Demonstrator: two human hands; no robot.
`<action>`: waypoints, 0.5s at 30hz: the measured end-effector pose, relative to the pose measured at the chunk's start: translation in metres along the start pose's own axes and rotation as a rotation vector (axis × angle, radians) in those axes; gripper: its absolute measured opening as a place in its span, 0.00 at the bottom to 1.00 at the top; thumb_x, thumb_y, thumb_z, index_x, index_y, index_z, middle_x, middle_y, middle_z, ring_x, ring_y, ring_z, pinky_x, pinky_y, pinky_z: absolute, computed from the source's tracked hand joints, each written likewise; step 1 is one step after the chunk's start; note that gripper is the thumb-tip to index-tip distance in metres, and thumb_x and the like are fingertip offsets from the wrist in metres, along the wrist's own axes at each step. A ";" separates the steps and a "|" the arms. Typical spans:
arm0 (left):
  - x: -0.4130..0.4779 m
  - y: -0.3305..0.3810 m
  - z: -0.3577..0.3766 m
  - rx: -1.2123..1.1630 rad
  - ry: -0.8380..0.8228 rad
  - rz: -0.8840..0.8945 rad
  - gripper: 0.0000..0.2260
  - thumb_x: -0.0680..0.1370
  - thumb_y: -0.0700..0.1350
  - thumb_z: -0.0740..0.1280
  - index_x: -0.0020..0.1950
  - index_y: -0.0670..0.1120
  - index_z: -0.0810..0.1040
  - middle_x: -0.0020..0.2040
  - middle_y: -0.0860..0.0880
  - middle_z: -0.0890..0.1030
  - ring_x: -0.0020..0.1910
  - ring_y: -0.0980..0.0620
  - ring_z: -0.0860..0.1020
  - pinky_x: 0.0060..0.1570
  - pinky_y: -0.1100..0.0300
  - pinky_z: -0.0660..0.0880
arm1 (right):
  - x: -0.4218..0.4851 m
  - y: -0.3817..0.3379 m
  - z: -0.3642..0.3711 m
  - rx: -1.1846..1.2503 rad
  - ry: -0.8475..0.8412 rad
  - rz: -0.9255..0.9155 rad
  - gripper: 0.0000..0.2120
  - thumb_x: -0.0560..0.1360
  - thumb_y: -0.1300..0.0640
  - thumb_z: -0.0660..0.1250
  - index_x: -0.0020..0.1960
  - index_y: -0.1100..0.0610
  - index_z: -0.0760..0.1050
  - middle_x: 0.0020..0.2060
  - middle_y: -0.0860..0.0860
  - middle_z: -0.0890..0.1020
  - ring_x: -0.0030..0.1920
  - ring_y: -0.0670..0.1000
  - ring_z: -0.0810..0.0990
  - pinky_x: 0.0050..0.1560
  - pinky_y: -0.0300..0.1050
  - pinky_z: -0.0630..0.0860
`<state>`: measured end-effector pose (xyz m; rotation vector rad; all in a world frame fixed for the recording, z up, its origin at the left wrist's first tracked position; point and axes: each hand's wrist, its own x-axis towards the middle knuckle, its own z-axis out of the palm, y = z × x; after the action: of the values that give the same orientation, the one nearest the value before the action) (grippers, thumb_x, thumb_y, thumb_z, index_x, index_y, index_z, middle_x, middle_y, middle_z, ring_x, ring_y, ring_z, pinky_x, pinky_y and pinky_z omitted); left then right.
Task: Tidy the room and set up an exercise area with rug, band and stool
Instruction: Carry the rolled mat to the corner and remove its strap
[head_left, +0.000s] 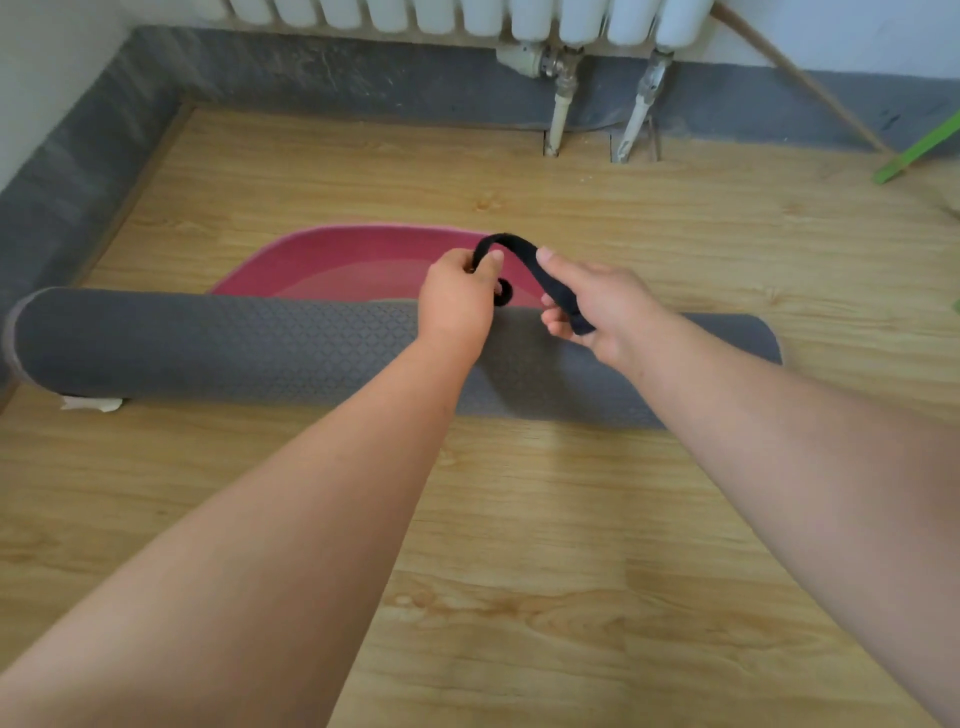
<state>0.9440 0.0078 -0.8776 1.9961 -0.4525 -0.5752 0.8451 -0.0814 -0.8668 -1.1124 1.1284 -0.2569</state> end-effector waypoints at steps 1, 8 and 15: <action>0.000 0.002 -0.001 0.014 0.009 -0.024 0.12 0.81 0.50 0.61 0.44 0.44 0.77 0.38 0.49 0.79 0.38 0.50 0.75 0.39 0.58 0.68 | -0.002 0.003 0.003 0.002 -0.006 0.014 0.15 0.74 0.50 0.72 0.52 0.60 0.76 0.34 0.54 0.77 0.27 0.49 0.76 0.28 0.38 0.77; -0.036 0.039 -0.039 0.229 -0.091 -0.218 0.17 0.82 0.52 0.57 0.53 0.41 0.79 0.36 0.45 0.78 0.36 0.44 0.77 0.35 0.58 0.68 | -0.047 -0.004 0.004 -0.045 -0.045 0.265 0.01 0.76 0.66 0.65 0.45 0.63 0.74 0.32 0.55 0.75 0.26 0.49 0.74 0.22 0.36 0.73; -0.099 0.099 -0.106 0.299 -0.108 -0.402 0.17 0.83 0.51 0.55 0.58 0.41 0.77 0.43 0.41 0.81 0.46 0.40 0.81 0.42 0.54 0.75 | -0.127 -0.057 0.011 -0.203 -0.079 0.323 0.14 0.72 0.71 0.66 0.56 0.63 0.74 0.31 0.59 0.76 0.26 0.53 0.75 0.23 0.39 0.75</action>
<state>0.9160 0.0905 -0.7252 2.3714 -0.2070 -0.9100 0.8154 -0.0178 -0.7460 -1.0878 1.2632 0.1554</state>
